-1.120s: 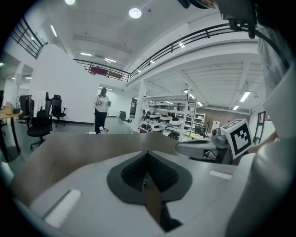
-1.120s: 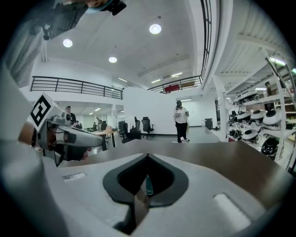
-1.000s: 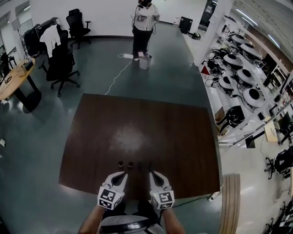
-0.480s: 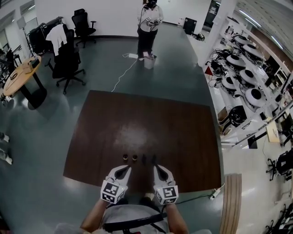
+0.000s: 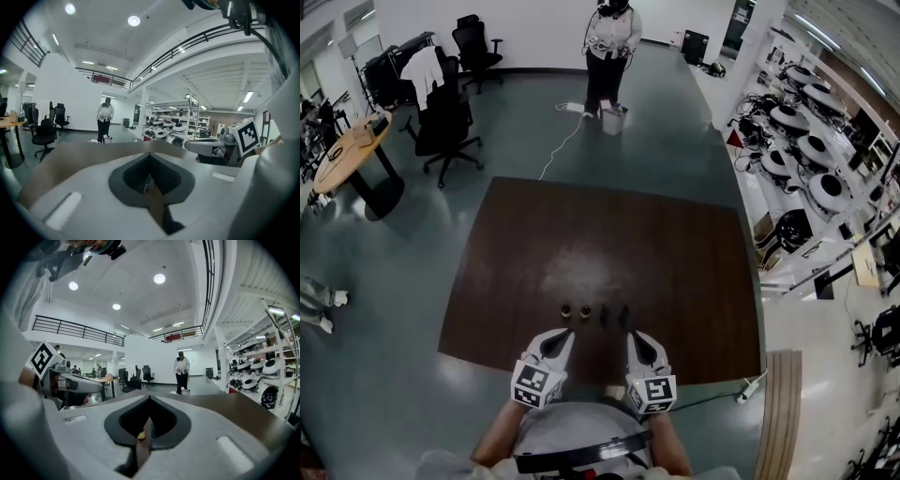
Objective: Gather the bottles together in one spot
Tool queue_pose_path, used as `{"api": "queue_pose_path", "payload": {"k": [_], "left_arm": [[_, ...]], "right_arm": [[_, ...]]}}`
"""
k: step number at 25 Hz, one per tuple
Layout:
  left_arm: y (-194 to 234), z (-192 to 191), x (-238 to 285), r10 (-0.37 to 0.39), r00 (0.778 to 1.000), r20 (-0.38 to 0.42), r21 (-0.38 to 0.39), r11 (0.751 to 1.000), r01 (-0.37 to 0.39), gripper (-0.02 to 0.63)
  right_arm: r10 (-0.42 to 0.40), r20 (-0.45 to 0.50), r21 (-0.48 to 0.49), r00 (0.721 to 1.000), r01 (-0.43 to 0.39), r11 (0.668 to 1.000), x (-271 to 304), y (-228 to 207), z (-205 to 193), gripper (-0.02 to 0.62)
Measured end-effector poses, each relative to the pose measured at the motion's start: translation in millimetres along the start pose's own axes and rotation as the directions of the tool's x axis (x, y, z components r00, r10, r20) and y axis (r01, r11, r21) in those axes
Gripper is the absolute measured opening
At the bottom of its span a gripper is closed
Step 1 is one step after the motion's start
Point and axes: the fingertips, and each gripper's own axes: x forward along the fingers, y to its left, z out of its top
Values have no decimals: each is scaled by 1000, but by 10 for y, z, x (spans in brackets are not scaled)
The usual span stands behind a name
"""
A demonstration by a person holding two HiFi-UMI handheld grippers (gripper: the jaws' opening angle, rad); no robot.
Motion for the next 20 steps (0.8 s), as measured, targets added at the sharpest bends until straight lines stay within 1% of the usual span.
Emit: {"api": "queue_pose_path", "payload": {"k": [6, 20], "left_arm": [[89, 8, 22, 1, 1000, 0, 10, 1000, -1, -2], [91, 17, 80, -6, 1000, -5, 17, 1000, 7, -2]], "right_arm": [[5, 0, -7, 1000, -5, 1000, 58, 24, 1, 2], [-3, 6, 2, 1000, 3, 1000, 103, -18, -6, 2]]}}
